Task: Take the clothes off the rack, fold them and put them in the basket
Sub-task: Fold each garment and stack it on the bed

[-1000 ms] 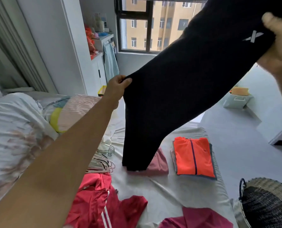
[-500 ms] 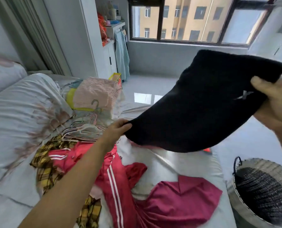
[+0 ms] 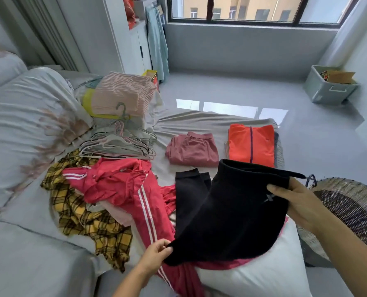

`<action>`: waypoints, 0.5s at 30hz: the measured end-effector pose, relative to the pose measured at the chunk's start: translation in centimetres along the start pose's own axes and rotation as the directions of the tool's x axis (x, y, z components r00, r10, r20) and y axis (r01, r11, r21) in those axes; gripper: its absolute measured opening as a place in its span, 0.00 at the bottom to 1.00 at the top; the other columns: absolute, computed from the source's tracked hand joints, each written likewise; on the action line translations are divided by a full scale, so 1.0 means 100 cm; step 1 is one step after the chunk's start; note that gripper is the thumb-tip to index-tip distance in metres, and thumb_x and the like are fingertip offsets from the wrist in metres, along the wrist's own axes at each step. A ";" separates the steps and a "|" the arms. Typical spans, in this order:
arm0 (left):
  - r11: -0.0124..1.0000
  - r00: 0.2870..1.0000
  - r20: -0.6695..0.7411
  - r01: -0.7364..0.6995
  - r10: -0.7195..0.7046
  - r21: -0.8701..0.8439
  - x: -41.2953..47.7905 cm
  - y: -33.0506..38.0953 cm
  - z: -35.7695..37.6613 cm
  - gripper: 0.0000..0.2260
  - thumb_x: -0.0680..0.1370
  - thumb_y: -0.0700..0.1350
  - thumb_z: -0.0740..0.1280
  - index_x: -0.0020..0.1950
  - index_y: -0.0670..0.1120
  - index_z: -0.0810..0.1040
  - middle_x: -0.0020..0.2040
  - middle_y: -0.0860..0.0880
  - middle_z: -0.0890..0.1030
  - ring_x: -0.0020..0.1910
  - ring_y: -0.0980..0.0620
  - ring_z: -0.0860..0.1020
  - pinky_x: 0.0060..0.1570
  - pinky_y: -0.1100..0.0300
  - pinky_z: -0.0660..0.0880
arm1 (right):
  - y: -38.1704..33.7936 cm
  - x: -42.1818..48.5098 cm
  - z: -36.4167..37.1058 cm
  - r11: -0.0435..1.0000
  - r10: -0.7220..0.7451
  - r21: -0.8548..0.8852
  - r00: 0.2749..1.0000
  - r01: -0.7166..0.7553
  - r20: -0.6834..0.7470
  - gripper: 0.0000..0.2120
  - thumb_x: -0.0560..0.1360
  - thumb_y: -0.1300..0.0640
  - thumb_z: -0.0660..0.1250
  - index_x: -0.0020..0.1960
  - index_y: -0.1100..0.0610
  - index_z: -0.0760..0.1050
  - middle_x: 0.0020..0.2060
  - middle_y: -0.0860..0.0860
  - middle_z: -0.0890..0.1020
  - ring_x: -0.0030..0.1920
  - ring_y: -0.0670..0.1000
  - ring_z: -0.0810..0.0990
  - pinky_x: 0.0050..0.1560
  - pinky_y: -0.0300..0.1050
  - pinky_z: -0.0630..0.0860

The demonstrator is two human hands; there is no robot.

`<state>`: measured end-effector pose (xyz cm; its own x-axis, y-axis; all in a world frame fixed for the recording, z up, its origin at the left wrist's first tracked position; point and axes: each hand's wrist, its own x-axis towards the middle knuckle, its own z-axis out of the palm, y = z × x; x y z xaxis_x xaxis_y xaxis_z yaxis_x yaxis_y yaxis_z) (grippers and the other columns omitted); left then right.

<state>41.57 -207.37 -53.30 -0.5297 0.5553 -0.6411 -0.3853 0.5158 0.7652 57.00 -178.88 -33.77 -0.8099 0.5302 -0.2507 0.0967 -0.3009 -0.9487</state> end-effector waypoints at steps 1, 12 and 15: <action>1.000 1.000 -0.003 0.010 -0.010 -0.002 0.008 -0.007 0.000 0.09 0.78 0.33 0.61 0.41 0.42 0.76 0.31 0.50 0.76 0.35 0.52 0.73 0.37 0.63 0.70 | 0.009 0.013 -0.001 1.000 0.025 -0.003 1.000 -0.025 0.007 0.19 0.49 0.51 0.83 0.38 0.52 0.84 0.36 0.49 0.85 0.36 0.45 0.83 0.34 0.36 0.78; 0.974 0.987 -0.142 0.104 -0.076 0.201 0.127 -0.005 -0.033 0.06 0.79 0.40 0.62 0.50 0.50 0.77 0.49 0.52 0.82 0.55 0.51 0.78 0.54 0.61 0.73 | 0.094 0.238 -0.003 0.952 0.195 -0.232 0.980 -0.200 -0.046 0.27 0.66 0.52 0.76 0.63 0.54 0.71 0.54 0.49 0.81 0.56 0.50 0.79 0.53 0.41 0.76; 0.856 0.988 -0.125 0.146 -0.096 0.496 0.161 0.004 -0.033 0.11 0.80 0.44 0.61 0.62 0.49 0.70 0.59 0.54 0.76 0.60 0.53 0.74 0.50 0.65 0.67 | 0.160 0.278 -0.023 0.760 0.356 -0.490 0.905 -0.426 -0.235 0.29 0.76 0.58 0.67 0.73 0.60 0.60 0.64 0.55 0.74 0.60 0.54 0.74 0.58 0.45 0.69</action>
<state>30.42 -200.34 -63.13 -0.5806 0.4176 -0.6989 -0.0322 0.8460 0.5322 37.32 -167.16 -56.34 -0.5625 0.5585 -0.6097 0.7023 -0.0664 -0.7088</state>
